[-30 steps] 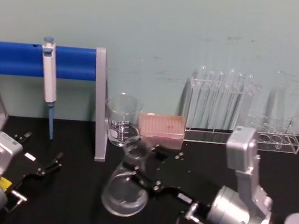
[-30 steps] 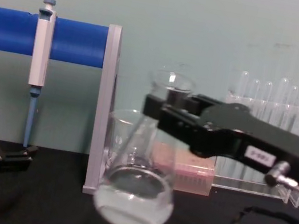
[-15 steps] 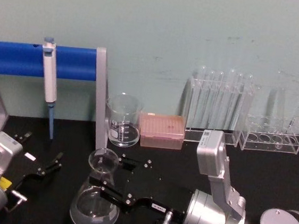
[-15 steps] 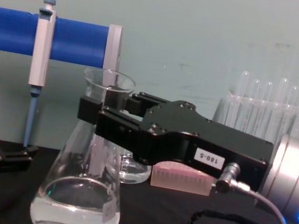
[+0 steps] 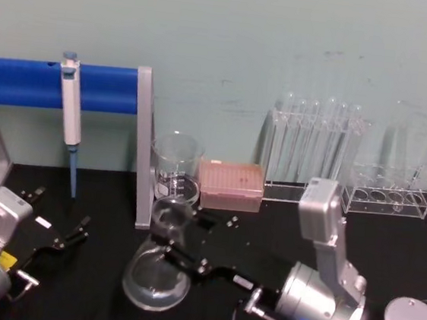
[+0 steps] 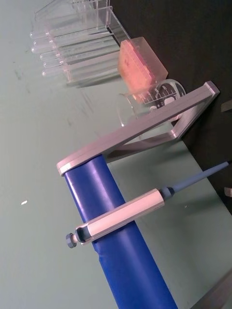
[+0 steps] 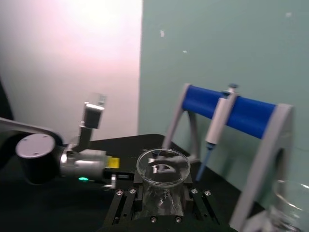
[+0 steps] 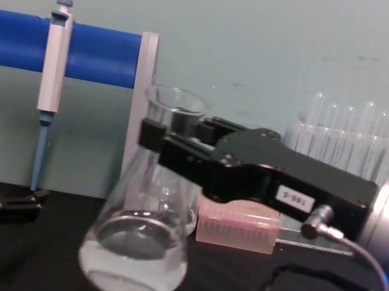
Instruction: Grasp the erlenmeyer flask with one hand, shake it three times, then place it back.
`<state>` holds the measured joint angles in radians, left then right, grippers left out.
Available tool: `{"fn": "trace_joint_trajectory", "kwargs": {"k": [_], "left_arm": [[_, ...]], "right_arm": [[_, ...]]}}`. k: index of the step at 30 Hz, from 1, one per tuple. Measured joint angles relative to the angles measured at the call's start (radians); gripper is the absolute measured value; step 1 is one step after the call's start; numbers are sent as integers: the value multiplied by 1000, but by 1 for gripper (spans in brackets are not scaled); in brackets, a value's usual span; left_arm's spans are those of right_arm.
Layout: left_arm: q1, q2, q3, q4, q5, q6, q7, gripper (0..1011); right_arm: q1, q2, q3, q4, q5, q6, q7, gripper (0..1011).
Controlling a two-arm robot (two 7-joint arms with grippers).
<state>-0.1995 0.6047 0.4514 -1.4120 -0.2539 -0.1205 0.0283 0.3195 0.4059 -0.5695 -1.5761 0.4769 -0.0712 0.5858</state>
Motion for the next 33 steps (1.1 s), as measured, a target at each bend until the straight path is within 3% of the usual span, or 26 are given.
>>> {"fn": "trace_joint_trajectory", "kwargs": {"k": [5, 23, 33], "left_arm": [[0, 0, 0, 0, 0, 0, 0, 1001], [0, 0, 0, 0, 0, 0, 0, 1001], [0, 0, 0, 0, 0, 0, 0, 1001]], "right_arm": [[-18, 10, 30, -9, -6, -4, -37, 449], [-168, 73, 242, -102, -58, -1, -232, 449], [-234, 87, 331, -136, -75, 6, -282, 449]]}}
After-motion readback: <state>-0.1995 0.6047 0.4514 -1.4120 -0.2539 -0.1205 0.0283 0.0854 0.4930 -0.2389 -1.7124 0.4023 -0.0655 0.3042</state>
